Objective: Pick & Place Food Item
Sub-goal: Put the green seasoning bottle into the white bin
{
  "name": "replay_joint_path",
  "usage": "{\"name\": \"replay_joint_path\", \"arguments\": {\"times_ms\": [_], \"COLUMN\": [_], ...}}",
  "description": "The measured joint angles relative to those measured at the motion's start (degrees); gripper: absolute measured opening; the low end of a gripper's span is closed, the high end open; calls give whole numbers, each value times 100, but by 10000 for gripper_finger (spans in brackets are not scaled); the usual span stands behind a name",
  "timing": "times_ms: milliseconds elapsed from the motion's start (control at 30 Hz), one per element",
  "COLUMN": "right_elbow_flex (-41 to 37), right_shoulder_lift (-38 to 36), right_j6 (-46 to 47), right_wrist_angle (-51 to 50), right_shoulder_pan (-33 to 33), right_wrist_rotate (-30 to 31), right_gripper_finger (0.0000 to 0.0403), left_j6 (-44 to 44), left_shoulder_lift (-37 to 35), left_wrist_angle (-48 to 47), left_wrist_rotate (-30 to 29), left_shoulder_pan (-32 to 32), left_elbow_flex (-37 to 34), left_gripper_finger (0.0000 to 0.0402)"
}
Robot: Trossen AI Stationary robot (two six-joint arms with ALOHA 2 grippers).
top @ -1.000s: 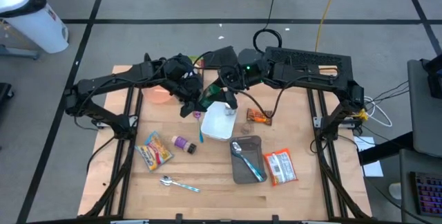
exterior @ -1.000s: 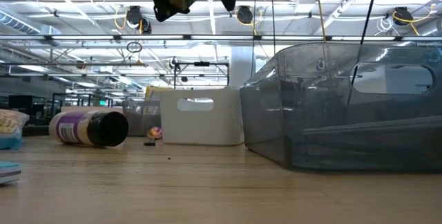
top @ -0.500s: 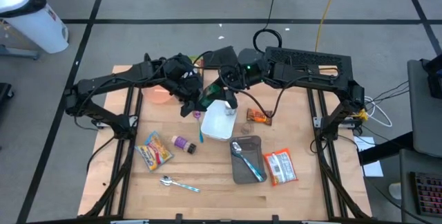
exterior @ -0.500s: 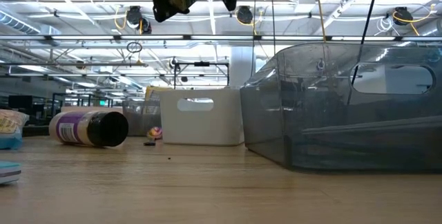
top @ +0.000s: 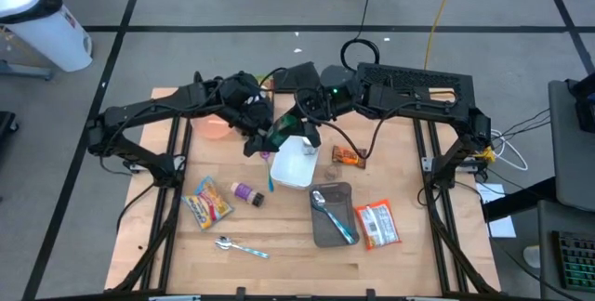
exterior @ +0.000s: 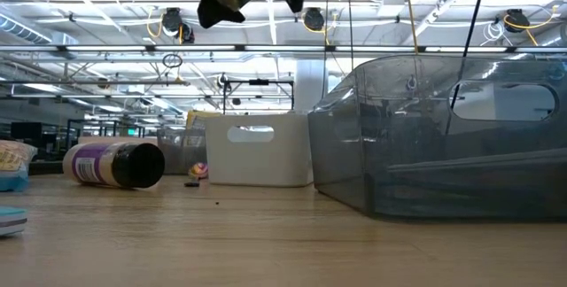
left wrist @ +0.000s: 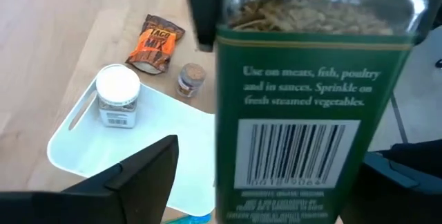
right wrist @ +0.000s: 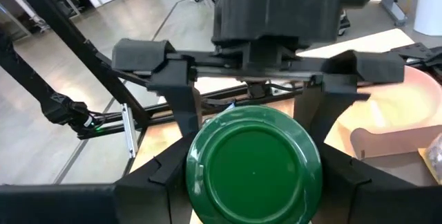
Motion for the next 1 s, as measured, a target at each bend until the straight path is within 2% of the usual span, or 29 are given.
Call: {"name": "replay_joint_path", "arguments": {"times_ms": [233, 400, 600, 1000], "right_elbow_flex": [0, 0, -113, -856], "right_shoulder_lift": [-4, -9, -9, 119], "right_j6": [-36, -244, -450, -151], "right_wrist_angle": [-406, -1103, -1576, -1562], "right_shoulder_pan": [-55, -39, 251, 775], "right_wrist_rotate": [73, 425, 1118, 2386], "right_gripper_finger": [191, 191, 191, 191], "left_j6": [-77, 15, 251, 329], "left_shoulder_lift": [-287, -693, -964, -991], "left_wrist_angle": [-103, -537, -1257, -1412], "left_wrist_rotate": [134, 49, -583, -706], "left_shoulder_pan": [249, 378, 398, 396], "left_elbow_flex": [-4, -4, -4, -4], "left_gripper_finger": [327, 315, 306, 299]}}
